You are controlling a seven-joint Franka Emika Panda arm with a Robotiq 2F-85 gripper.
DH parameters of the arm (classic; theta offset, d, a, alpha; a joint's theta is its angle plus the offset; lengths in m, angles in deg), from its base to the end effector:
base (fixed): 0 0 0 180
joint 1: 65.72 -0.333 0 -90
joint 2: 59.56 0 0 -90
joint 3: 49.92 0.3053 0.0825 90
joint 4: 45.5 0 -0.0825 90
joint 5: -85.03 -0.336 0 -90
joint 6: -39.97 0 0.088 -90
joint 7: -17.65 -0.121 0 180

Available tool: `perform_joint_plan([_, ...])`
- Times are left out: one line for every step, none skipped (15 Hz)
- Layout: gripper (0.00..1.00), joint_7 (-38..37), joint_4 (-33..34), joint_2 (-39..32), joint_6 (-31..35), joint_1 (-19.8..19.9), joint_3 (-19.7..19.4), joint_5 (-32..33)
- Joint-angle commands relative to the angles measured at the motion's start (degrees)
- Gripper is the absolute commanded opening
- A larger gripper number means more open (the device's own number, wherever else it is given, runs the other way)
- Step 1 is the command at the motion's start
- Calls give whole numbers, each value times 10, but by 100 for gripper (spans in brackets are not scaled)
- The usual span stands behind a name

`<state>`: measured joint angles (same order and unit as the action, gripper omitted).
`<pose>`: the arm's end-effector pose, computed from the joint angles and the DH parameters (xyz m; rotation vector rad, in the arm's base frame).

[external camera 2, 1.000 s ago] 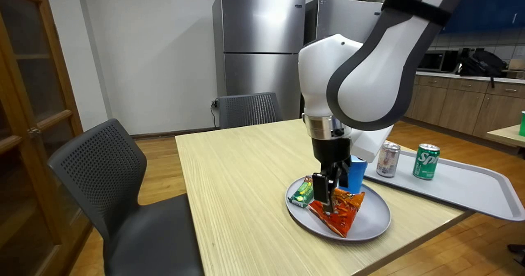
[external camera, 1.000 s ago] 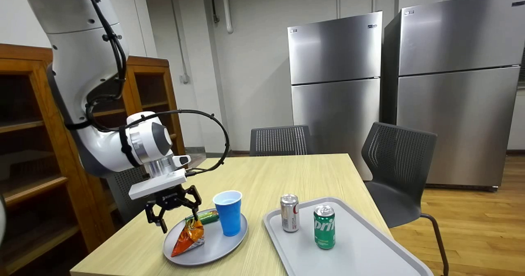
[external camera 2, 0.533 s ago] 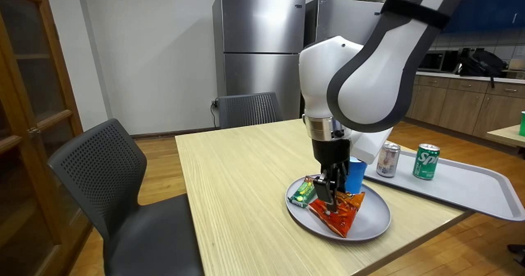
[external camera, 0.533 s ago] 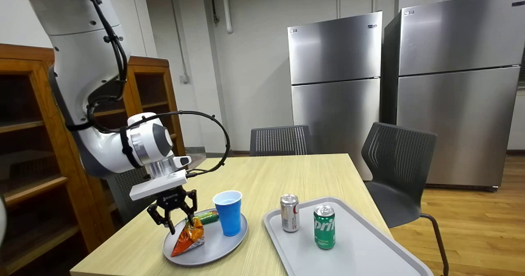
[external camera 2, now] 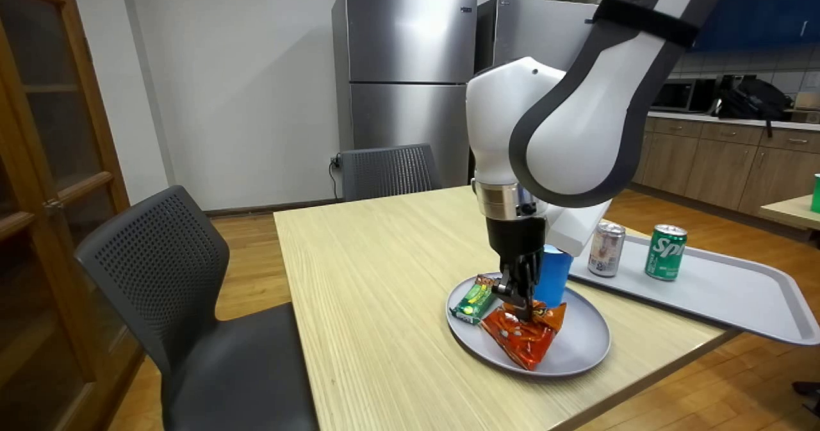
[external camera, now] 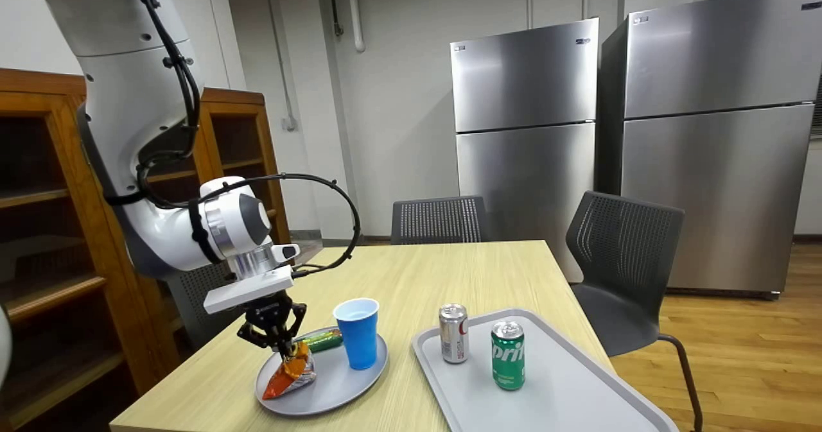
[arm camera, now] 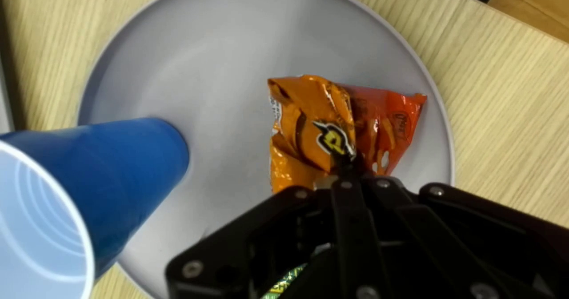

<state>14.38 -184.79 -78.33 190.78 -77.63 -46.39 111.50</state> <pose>0.4301 0.1286 0.1833 2.7989 0.9102 -0.1305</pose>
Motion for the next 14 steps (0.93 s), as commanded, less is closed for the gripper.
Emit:
perform_joint_plan([0,-10,6,-2,4,-11,-8,7])
perform_joint_plan([0,-7,4,3,2,-10,-7,5])
perform_joint_plan([0,-5,3,8,0,-9,-5,2])
perform_joint_plan([0,-5,1,14,-2,-9,-5,2])
perform_joint_plan([0,-4,-2,24,-4,-8,-3,-1])
perform_joint_plan([0,0,-3,32,-6,-7,0,-6])
perform_joint_plan([0,4,-5,42,-9,-4,4,-13])
perform_joint_plan([0,6,-7,50,-10,-4,8,-18])
perform_joint_plan([0,6,-8,58,-10,-4,12,-23])
perform_joint_plan([0,5,-6,61,-12,-6,17,-28])
perform_joint_plan([0,3,-3,62,-11,-8,23,-33])
perform_joint_plan([0,3,-1,65,-11,-11,30,-40])
perform_joint_plan([0,4,-1,67,-11,-12,38,-52])
perform_joint_plan([0,1,1,68,-10,-16,46,-61])
